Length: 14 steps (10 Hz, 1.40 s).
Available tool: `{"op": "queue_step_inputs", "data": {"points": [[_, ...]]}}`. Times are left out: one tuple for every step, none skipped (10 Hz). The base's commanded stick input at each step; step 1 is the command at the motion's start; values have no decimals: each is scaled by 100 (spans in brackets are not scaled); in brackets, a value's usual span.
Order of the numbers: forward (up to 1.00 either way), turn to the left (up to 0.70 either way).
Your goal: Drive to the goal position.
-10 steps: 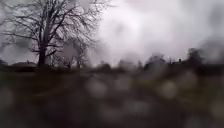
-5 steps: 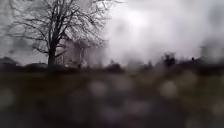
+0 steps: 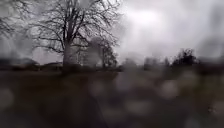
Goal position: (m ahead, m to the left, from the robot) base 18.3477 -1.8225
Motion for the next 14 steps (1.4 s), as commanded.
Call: {"op": "queue_step_inputs", "data": {"points": [[100, 0], [100, 0], [100, 0], [100, 0], [100, 0], [100, 0], [100, 0], [100, 0], [100, 0], [100, 0], [100, 0], [100, 0], [100, 0], [100, -2]]}}
